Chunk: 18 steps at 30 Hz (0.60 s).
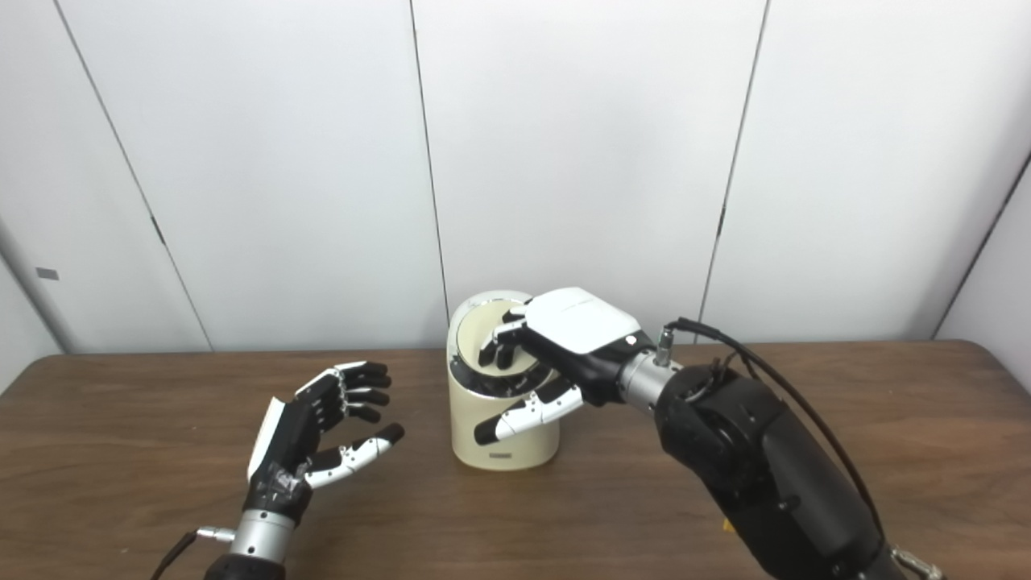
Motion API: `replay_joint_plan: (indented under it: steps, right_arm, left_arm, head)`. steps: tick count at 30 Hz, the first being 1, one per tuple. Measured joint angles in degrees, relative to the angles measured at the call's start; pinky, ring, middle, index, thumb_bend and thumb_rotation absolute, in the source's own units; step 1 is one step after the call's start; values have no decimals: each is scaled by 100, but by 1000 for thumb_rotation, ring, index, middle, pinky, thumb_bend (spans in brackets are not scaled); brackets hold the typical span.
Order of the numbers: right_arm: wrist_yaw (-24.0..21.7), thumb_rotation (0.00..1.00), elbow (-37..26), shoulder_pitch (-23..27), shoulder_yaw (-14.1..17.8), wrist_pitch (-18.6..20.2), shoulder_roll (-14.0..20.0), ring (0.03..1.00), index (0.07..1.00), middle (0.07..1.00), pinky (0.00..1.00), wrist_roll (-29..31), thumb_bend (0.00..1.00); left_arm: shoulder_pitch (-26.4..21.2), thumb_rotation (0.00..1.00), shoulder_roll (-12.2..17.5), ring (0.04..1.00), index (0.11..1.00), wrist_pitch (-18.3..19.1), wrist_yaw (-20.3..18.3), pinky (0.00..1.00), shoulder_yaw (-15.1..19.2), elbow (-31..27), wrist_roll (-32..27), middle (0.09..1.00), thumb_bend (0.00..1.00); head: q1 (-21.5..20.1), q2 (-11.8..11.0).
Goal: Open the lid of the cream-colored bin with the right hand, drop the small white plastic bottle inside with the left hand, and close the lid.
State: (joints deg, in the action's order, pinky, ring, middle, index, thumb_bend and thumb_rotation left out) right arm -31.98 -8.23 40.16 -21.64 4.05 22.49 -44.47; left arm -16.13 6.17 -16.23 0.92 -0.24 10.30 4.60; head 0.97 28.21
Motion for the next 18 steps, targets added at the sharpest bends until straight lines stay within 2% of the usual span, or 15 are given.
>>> replay_joint_plan:
  steps: [9, 18]
  right_arm:
    - [32, 918, 37, 8, -40, -14, 7, 874, 723, 729, 890, 0, 745]
    - [43, 905, 27, 7, -87, -18, 31, 876, 724, 730, 908, -1, 733]
  left_arm:
    - [19, 0, -2, 638, 701, 10, -4, 559, -1, -40, -6, 693, 624]
    - [45, 0, -24, 643, 703, 174, -2, 568, -1, -69, -10, 697, 627]
  head:
    - [26, 70]
    - [53, 88]
